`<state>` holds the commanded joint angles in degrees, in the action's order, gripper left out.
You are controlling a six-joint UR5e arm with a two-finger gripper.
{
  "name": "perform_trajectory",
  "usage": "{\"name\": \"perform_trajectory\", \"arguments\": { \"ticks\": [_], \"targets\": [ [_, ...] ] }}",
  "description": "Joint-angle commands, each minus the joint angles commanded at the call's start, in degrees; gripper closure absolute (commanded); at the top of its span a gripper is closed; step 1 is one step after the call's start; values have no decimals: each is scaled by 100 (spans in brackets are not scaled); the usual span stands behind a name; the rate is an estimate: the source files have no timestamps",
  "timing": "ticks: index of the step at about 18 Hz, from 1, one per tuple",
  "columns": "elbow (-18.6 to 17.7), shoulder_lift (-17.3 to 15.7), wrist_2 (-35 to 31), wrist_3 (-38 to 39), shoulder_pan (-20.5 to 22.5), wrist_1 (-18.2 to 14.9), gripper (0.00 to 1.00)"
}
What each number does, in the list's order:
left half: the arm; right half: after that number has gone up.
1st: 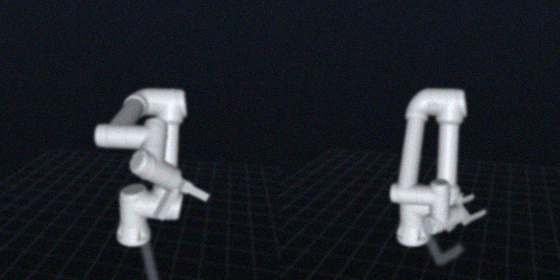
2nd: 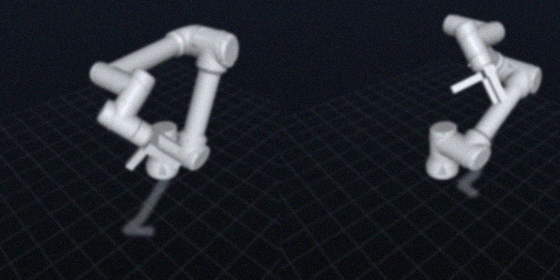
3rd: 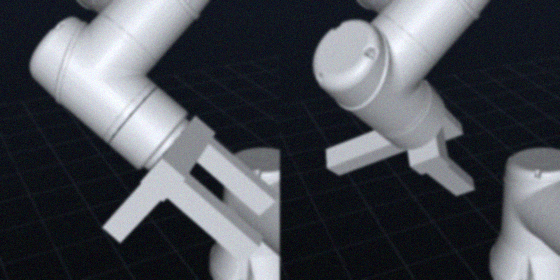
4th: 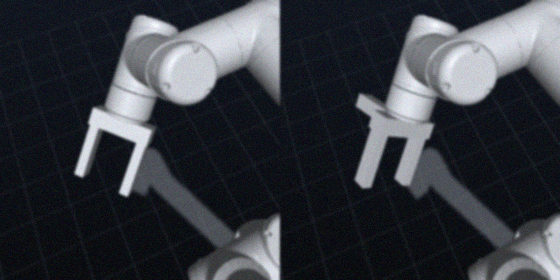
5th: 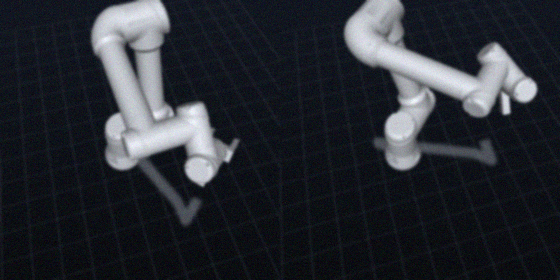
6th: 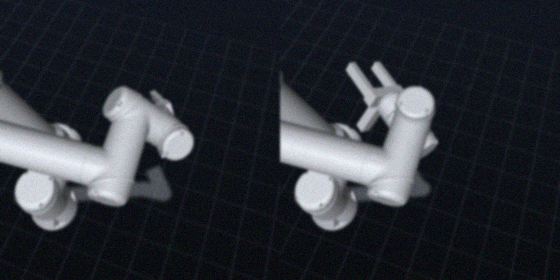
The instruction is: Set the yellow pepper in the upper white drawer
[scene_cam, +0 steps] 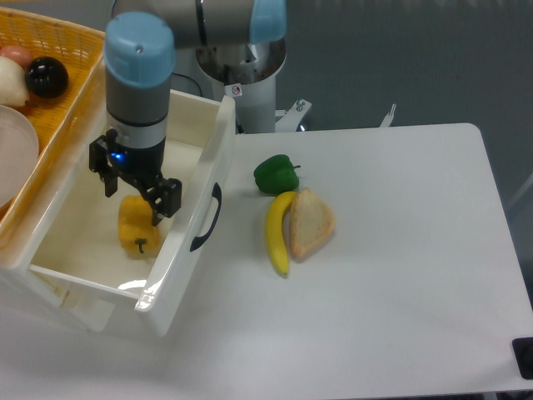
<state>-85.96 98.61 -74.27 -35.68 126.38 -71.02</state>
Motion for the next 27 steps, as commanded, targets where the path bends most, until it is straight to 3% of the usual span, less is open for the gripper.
{"name": "perform_trajectory", "arguments": {
  "ticks": [9,14,17,20,24,27],
  "targets": [
    [62,-246,0,-44,869,70,0],
    [18,-211,-35,-307,1458,158,0],
    [18,17,-44,-517,1845,298,0],
    [-8,316,-218,-1236,2170,369,0],
    [-26,570,-632,-2800,2566,352,0],
    [-104,720,-1131,-3234,2742,273,0]
  ]
}}
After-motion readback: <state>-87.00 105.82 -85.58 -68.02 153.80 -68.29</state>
